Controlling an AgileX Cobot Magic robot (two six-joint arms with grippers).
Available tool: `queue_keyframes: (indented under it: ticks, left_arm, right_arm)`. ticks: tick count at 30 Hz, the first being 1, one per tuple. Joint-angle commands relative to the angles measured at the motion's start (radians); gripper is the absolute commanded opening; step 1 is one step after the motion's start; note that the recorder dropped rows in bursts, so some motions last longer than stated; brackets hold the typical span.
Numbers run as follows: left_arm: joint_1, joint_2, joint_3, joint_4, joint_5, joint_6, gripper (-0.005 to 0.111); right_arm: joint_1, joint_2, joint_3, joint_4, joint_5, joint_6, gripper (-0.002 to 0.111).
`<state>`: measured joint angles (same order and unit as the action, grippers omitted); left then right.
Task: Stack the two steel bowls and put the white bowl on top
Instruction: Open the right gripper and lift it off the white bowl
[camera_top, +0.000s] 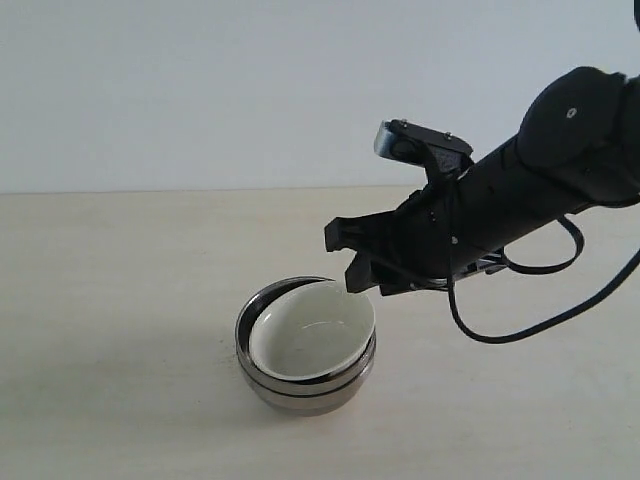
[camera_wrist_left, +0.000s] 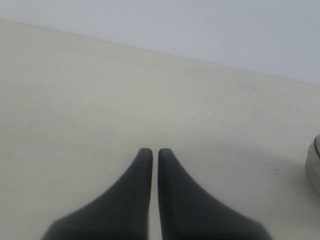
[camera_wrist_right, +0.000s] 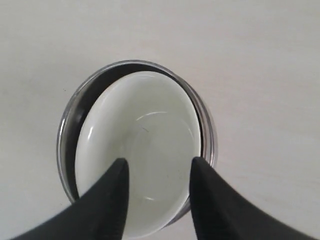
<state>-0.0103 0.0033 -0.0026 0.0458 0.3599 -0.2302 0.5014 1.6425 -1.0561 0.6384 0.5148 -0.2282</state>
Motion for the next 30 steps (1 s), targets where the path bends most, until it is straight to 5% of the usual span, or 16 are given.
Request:
queue_keyframes:
  ticks: [1, 6, 30]
  left_arm:
    - [0.002, -0.003, 0.003, -0.004, 0.000, 0.007, 0.004]
    - [0.002, -0.003, 0.003, -0.004, 0.000, 0.007, 0.004]
    - [0.002, -0.003, 0.003, -0.004, 0.000, 0.007, 0.004]
  right_arm:
    - [-0.003, -0.012, -0.002, -0.032, 0.029, 0.020, 0.031]
    - [-0.003, 0.032, -0.002, -0.046, 0.036, 0.018, 0.000]
    - [-0.003, 0.123, -0.002, -0.015, -0.012, 0.009, 0.000]
